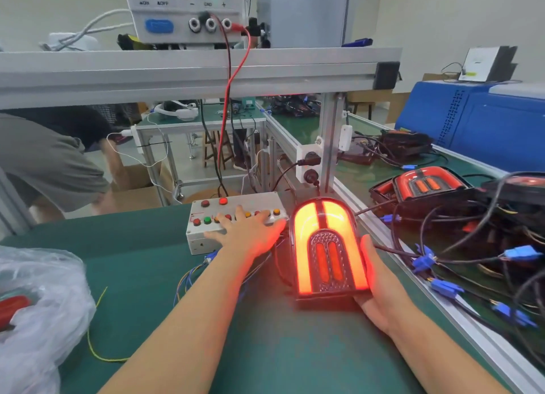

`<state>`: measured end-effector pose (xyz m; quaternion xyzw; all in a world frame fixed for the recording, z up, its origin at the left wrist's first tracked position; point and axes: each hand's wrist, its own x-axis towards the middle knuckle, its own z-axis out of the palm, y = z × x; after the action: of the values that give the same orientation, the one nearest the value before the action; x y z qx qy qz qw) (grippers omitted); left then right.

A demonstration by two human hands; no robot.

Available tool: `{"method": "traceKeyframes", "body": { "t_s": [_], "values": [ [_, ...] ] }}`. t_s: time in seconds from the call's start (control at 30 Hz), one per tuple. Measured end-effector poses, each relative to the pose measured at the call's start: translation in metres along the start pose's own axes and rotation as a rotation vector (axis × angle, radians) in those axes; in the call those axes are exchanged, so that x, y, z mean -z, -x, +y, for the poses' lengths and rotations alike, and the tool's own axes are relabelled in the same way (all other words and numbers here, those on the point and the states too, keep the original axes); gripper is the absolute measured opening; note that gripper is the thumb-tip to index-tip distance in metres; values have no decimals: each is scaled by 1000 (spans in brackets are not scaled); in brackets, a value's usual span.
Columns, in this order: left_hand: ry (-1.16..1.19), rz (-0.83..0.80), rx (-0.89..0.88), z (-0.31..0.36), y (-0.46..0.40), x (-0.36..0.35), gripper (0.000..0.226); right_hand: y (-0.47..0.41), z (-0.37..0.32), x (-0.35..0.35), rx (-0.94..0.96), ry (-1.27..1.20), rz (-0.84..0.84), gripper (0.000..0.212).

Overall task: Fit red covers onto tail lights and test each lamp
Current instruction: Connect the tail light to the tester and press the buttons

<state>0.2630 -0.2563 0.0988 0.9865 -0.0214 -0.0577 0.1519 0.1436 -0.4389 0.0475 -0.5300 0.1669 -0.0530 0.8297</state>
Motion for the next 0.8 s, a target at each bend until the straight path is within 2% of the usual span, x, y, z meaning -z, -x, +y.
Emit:
{"method": "traceKeyframes", "body": {
  "t_s": [0.23,0.5,0.8],
  "values": [
    [43,10,10,-1,-6,-4,58,-2,4,3,18,-63,11,47],
    [54,5,7,1,-11,-4,60,-4,6,6,10,-131,-5,60],
    [50,28,30,2,-6,-7,59,-2,2,6,5,-59,9,61]
  ]
}}
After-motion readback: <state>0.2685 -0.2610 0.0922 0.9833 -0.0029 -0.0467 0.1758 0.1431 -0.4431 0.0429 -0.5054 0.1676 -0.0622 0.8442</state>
